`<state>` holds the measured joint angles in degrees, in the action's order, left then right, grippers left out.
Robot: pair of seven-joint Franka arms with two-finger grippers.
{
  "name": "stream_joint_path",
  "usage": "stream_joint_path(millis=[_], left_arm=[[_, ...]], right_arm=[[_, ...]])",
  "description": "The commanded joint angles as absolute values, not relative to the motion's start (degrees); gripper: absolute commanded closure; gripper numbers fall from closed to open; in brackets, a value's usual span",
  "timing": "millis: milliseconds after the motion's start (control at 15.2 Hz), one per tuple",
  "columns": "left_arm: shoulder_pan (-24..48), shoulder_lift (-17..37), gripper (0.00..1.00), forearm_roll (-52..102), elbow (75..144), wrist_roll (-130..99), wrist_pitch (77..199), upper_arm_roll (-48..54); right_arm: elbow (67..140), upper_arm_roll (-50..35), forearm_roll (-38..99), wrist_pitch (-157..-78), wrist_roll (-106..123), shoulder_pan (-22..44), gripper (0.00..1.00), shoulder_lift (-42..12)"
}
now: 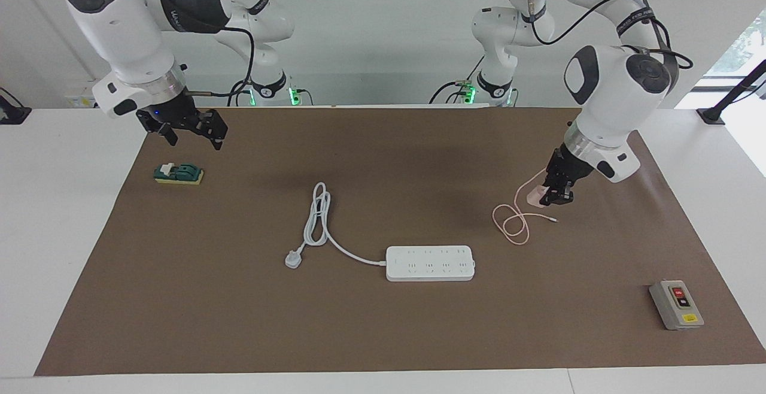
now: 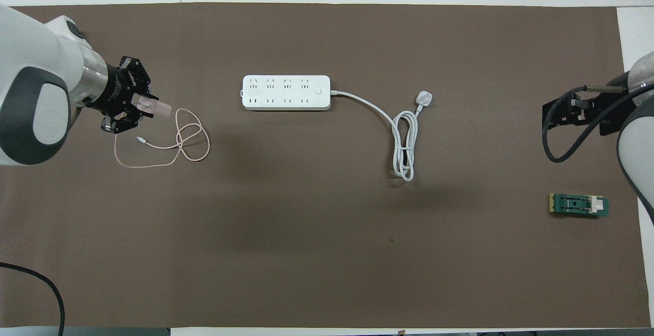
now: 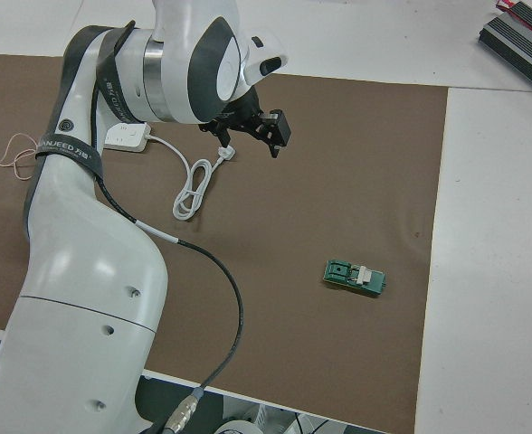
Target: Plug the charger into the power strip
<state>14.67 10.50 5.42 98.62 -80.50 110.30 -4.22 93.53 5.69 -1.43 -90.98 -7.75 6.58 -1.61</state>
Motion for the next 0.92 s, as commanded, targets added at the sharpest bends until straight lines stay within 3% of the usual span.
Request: stream_joint_path(millis=[0,264,528,857], left_arm=[[18.4,14.0,1.00,3.8,95.5,-85.9,109.8,-4.9],[21.8,21.3,1.00,3.5,87.0,-93.3,108.0,-5.3],[23.1,31.6,1.00,0.6,73.0,-101.0,99.8,-5.4],[24.8,34.7,1.00,-2.6,70.8,-107.0,99.9,-5.4]], right_arm=[[93.8,4.7,-1.3,-89.7,-6.9,6.5,0.00,-0.3],[93.7,4.4,-1.3,-89.6,-6.9,6.6,0.00,-0.1],[93.7,4.4,-1.4,-89.7,-6.9,6.2,0.00,0.0],[92.8,5.3,-0.5,-88.7,-6.9,4.5,0.00,-0.1]])
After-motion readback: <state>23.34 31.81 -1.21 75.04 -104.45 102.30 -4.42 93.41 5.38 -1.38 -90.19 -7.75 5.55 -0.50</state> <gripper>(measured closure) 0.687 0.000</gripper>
